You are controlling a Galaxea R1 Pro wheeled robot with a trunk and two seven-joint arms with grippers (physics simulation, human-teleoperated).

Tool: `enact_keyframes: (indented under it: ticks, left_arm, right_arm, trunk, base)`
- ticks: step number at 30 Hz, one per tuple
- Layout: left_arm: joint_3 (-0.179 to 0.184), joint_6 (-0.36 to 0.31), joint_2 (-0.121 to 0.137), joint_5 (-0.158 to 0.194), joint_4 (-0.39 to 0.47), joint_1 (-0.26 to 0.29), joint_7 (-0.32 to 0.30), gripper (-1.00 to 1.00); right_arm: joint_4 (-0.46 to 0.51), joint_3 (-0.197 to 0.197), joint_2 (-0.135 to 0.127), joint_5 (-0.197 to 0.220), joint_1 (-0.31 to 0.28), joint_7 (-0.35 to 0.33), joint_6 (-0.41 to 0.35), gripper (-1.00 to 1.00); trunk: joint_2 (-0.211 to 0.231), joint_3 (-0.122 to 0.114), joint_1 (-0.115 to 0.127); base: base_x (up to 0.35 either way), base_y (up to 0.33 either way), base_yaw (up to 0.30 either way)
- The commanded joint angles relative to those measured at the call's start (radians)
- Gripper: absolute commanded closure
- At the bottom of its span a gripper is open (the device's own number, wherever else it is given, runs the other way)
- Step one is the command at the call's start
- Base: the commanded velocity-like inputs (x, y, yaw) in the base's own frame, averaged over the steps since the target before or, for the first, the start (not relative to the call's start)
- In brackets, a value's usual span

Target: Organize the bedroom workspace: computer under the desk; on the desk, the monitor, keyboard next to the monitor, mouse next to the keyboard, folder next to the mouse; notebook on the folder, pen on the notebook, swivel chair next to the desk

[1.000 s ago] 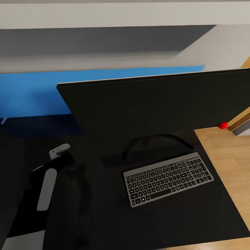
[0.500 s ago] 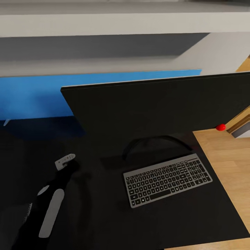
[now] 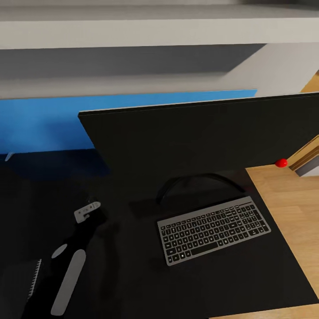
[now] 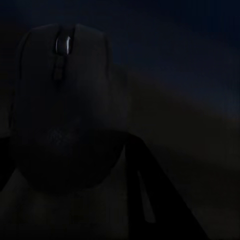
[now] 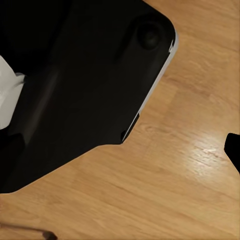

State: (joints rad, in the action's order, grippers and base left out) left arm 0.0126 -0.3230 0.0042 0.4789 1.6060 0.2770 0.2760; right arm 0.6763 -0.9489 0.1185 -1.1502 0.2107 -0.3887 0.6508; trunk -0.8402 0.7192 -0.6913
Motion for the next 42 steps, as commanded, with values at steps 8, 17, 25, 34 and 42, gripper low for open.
enact_keyframes:
  ticks: [8,17,25,34,42]
  left_arm:
    - [-0.006,-0.002,-0.005,0.003,0.002,-0.005,0.015,1.0]
    - [-0.01,-0.001,-0.006,0.003,0.002,-0.005,0.02,1.0]
    - [-0.006,0.024,-0.006,0.004,0.002,-0.005,0.086,1.0]
    - [0.001,0.055,-0.007,0.004,0.002,-0.005,0.099,1.0]
    - [0.003,0.054,-0.008,0.005,0.002,-0.005,0.101,1.0]
  right_arm:
    - [-0.001,-0.005,-0.001,-0.002,-0.001,-0.007,0.001,-1.0]
    - [-0.002,-0.006,-0.002,-0.001,-0.001,-0.007,0.001,-1.0]
    - [-0.003,-0.006,-0.001,0.001,-0.001,-0.006,0.001,-1.0]
    - [-0.003,-0.005,-0.001,0.0,-0.001,-0.006,0.001,-1.0]
    - [-0.003,-0.005,-0.002,0.0,-0.001,-0.006,0.001,-1.0]
  trunk:
    - [-0.001,-0.006,0.0]
    - [-0.001,-0.02,0.0]
    - [-0.001,-0.028,0.0]
    - [-0.001,-0.032,0.0]
    - [-0.001,-0.036,0.0]
  base:
    - [0.0,0.0,0.0]
    - [-0.005,-0.005,0.0]
    - [-0.161,-0.15,0.0]
    - [-0.073,-0.068,0.117]
    - [-0.013,-0.02,0.174]
